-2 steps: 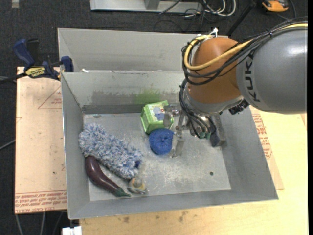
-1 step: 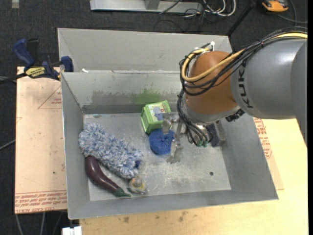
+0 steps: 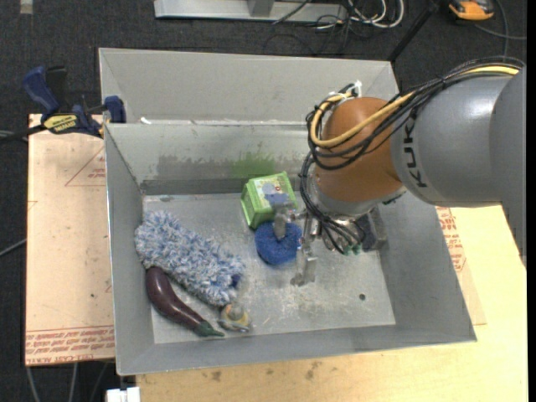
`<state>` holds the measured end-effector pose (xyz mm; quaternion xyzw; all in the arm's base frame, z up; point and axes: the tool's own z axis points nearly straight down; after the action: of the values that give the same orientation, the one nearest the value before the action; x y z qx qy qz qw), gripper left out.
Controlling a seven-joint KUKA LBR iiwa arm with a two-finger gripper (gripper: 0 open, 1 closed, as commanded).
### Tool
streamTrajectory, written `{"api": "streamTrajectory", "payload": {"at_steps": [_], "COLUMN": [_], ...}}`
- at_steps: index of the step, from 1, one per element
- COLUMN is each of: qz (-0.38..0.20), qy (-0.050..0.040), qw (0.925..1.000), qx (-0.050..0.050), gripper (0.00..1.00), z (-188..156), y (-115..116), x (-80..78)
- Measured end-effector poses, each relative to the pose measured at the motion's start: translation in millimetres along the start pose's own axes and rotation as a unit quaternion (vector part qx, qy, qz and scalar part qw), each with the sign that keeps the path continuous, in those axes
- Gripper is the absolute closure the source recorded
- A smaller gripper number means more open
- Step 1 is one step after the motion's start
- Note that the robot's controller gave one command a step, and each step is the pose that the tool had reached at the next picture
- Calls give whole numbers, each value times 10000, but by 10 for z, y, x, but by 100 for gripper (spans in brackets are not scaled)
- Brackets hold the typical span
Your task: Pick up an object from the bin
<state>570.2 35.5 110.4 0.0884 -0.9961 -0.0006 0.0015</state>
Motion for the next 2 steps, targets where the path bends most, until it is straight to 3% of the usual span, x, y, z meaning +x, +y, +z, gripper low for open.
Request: {"api": "streamTrajectory", "payload": {"at_steps": [1, 2], "qz": [-2065, -2064], "qy": [-31, -32], "qw": [9784, 9785], "qx": [6, 4], "gripper": [100, 100], "z": [388, 388], "y": [221, 221], "x": [-160, -160]}}
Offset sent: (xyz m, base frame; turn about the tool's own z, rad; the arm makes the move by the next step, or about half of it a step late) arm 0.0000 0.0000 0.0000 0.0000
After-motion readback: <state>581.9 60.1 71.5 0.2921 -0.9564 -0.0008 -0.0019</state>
